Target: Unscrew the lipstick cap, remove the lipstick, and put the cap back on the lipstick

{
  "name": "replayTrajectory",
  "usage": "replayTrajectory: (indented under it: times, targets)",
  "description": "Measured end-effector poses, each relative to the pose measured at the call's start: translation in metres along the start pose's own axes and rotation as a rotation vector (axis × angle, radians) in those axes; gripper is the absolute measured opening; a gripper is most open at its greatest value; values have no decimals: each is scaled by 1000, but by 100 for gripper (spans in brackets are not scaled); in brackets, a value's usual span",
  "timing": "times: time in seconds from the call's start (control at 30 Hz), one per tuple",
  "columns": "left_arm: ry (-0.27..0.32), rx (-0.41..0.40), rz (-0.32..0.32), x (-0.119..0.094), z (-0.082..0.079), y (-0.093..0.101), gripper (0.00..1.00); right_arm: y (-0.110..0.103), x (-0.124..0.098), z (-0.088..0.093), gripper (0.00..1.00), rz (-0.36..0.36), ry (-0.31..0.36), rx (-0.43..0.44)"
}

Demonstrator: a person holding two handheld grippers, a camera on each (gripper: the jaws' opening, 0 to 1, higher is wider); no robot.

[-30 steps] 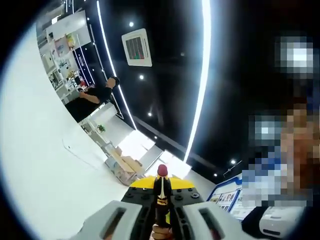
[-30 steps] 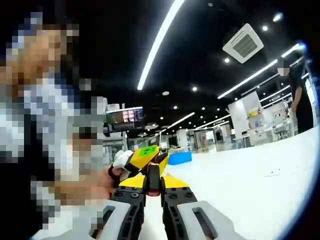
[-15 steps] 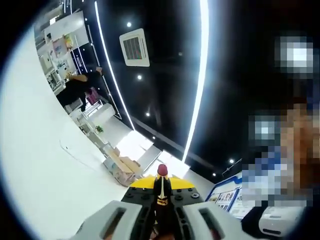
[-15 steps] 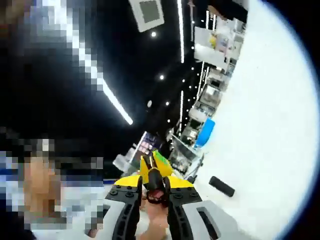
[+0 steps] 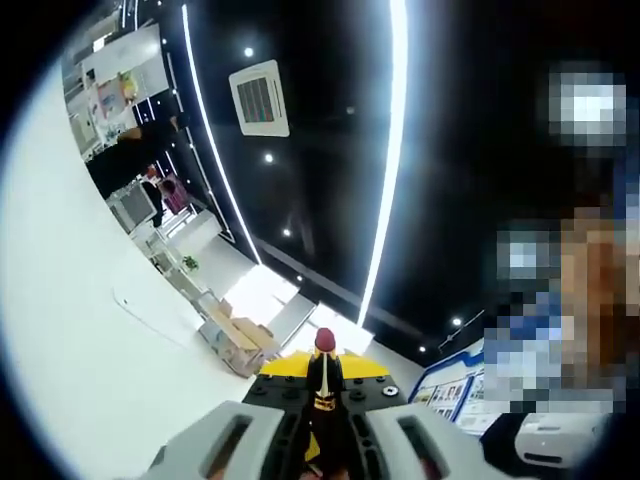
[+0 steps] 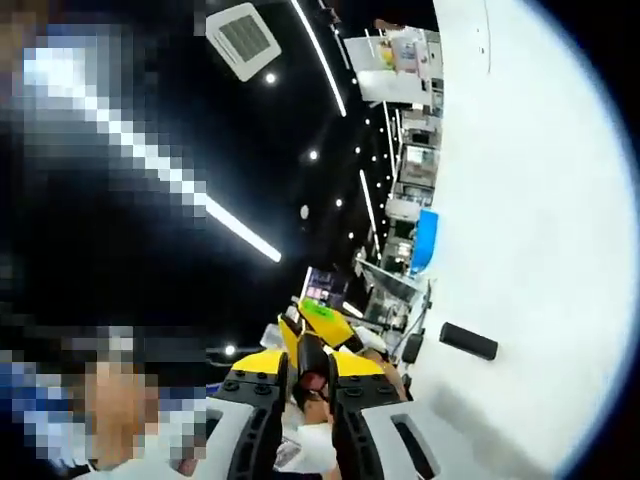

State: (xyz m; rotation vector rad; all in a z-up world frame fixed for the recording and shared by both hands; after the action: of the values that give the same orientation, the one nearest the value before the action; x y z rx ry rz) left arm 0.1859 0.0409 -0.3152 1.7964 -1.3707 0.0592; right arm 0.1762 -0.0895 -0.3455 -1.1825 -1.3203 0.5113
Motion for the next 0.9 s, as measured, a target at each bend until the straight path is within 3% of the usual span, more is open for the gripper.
replayTrajectory:
  times: [0.2,0.43,0.8,0.9]
  targets:
    - [-8,-1,1,0,1,1,9,1,-1,3,11,1,-2,25]
    - [-9,-13,-11,-1,2,-2,9,3,0,2,11,34,-3,-90]
    - [3,-37,-22,-2,-1,-5,9,-7,11,6,11,134,-42,-643]
    - [2,-34,-29,-2,0,-6,9,2,7,-3,11,163,-59,-744]
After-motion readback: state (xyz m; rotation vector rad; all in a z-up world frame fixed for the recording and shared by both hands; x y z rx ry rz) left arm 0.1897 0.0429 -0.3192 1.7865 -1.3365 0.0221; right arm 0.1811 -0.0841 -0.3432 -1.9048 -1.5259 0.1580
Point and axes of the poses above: the point that each gripper's makers call its tool centre point, and the gripper's own axes: x roughly forward along the fingers, y roughly to its right, z roughly out of its underside, the point moved 7 cm from there along -x, roughly backward along the fingers, and after that the axes turned 1 degree about z, right-handed, at the moved point
